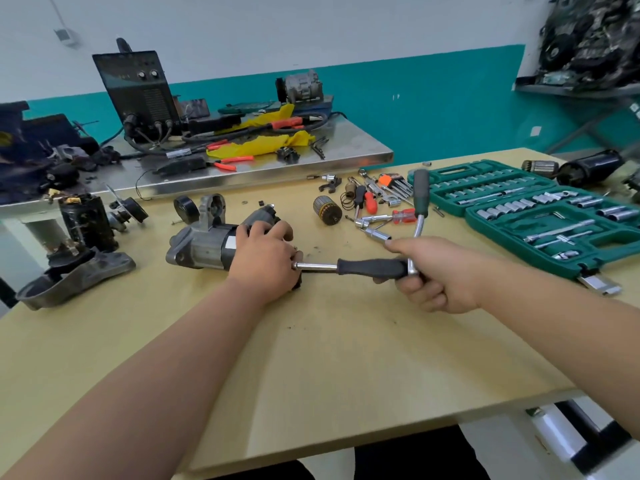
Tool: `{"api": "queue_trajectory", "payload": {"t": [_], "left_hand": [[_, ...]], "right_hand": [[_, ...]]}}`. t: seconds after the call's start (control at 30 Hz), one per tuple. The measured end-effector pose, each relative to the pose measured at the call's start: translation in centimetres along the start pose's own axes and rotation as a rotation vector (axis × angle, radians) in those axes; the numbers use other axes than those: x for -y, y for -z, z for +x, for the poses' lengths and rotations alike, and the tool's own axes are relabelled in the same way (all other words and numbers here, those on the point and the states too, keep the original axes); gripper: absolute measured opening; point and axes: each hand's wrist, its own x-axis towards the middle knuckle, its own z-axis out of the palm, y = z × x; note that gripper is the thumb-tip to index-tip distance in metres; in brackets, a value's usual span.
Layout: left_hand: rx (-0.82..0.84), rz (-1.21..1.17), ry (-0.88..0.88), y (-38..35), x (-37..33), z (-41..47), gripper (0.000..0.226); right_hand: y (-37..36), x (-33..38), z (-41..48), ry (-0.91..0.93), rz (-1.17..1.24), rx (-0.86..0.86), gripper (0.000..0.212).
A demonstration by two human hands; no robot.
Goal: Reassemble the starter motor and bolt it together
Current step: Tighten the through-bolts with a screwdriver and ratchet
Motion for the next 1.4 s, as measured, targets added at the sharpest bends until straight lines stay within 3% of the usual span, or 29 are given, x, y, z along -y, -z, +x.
{"api": "queue_trajectory", "payload": {"t": [0.03, 0.07, 0.1, 0.13, 0.17, 0.2, 0.3, 0.33, 0.37, 0.4, 0.43, 0.5, 0.63, 0.67, 0.7, 0.73, 0.77, 0.8, 0.87, 0.97, 1.0, 1.03, 1.1, 1.13, 1.17, 1.2, 1.3, 1.33, 1.4], "left_hand": [[0.004, 0.007, 0.004, 0.0, 0.0, 0.0, 0.035], [0.01, 0.018, 0.004, 0.0, -0.1, -0.1, 0.036], [0.011, 0.025, 0.005, 0.0, -0.1, -0.2, 0.036], [0.018, 0.029, 0.005, 0.1, -0.1, -0.3, 0.035], [0.03, 0.03, 0.006, 0.1, -0.2, -0.3, 0.034], [0.038, 0.027, 0.013, 0.2, -0.2, -0.3, 0.033], [0.052, 0.011, 0.005, 0.4, -0.1, -0.2, 0.031], [0.05, 0.009, 0.002, 0.5, -0.1, -0.1, 0.032], [0.054, 0.011, 0.001, 0.5, -0.1, -0.1, 0.032], [0.054, 0.014, 0.002, 0.5, -0.2, -0.1, 0.032], [0.044, 0.01, 0.007, 0.4, -0.2, -0.2, 0.031], [0.034, -0.003, 0.018, 0.5, -0.3, -0.3, 0.028], [0.067, 0.003, 0.011, 0.7, -0.1, 0.0, 0.025], [0.065, 0.002, 0.01, 0.7, 0.0, 0.1, 0.025], [0.058, -0.002, 0.013, 0.7, 0.0, 0.1, 0.025], [0.047, -0.009, 0.018, 0.6, 0.0, 0.1, 0.025], [0.039, -0.015, 0.022, 0.6, 0.0, 0.0, 0.025], [0.04, -0.014, 0.023, 0.5, 0.0, -0.1, 0.025], [0.059, -0.007, 0.017, 0.6, 0.0, 0.1, 0.026], [0.04, -0.013, 0.004, 0.6, 0.2, 0.2, 0.025], [0.025, -0.005, -0.001, 0.5, 0.2, 0.1, 0.024], [-0.009, -0.001, -0.007, 0.4, 0.1, -0.1, 0.023], [-0.106, -0.012, 0.005, 0.1, -0.1, -0.8, 0.02], [-0.144, -0.026, 0.018, -0.1, -0.3, -1.1, 0.018], [-0.167, -0.038, 0.032, -0.3, -0.3, -1.3, 0.017], [-0.177, -0.045, 0.042, -0.3, -0.3, -1.4, 0.017], [-0.168, -0.062, 0.049, -0.3, -0.3, -1.3, 0.019], [-0.171, -0.066, 0.052, -0.2, -0.3, -1.3, 0.02], [-0.198, -0.091, 0.057, -0.3, -0.5, -1.6, 0.021]], "right_hand": [[0.5, -0.4, 0.3, 0.069, -0.071, -0.005, 0.047], [0.8, -1.3, 0.3, 0.262, -0.318, -0.025, 0.043], [0.6, -1.7, -0.4, 0.541, -0.695, -0.168, 0.035], [0.6, -1.8, -1.1, 0.697, -0.913, -0.33, 0.03], [0.9, -1.9, -1.2, 0.812, -0.98, -0.394, 0.031], [0.8, -1.8, -1.1, 0.769, -0.9, -0.348, 0.031], [-0.5, -0.6, -0.7, 0.145, -0.113, -0.064, 0.043], [-0.7, -0.6, -0.4, 0.071, -0.053, -0.048, 0.05], [-0.3, -1.1, 0.1, 0.142, -0.15, -0.044, 0.05], [0.2, -2.2, 0.3, 0.349, -0.387, -0.072, 0.042], [0.3, -2.4, -0.4, 0.553, -0.693, -0.245, 0.032], [0.6, -2.1, -1.3, 0.68, -0.678, -0.321, 0.032], [-0.3, -0.3, -0.6, 0.043, -0.027, -0.035, 0.051], [-0.2, -0.7, 0.0, 0.087, -0.084, -0.016, 0.055], [0.2, -1.9, 0.4, 0.325, -0.4, -0.062, 0.053], [0.2, -2.1, 0.1, 0.564, -0.729, -0.238, 0.05], [0.3, -1.9, -0.4, 0.686, -0.933, -0.382, 0.046], [0.4, -2.0, -0.5, 0.751, -0.964, -0.401, 0.04], [0.2, -1.2, -0.6, 0.495, -0.491, -0.27, 0.033], [-0.3, -0.5, -0.1, -0.005, 0.113, 0.101, 0.053], [-0.4, -0.8, -0.1, -0.045, 0.092, 0.095, 0.053], [-0.4, -1.4, -0.1, 0.069, -0.061, 0.049, 0.048], [0.1, -2.1, -0.2, 0.508, -0.667, -0.218, 0.031], [0.4, -1.8, -0.4, 0.643, -0.908, -0.332, 0.029], [0.3, -1.8, -0.5, 0.712, -0.963, -0.401, 0.034], [0.3, -1.6, -0.5, 0.587, -0.835, -0.338, 0.036], [-0.2, -0.9, -0.2, 0.021, -0.06, 0.061, 0.06], [-0.1, -0.9, 0.3, -0.024, -0.003, 0.095, 0.065], [-0.1, -1.3, -0.1, 0.209, -0.295, -0.033, 0.058]]}}
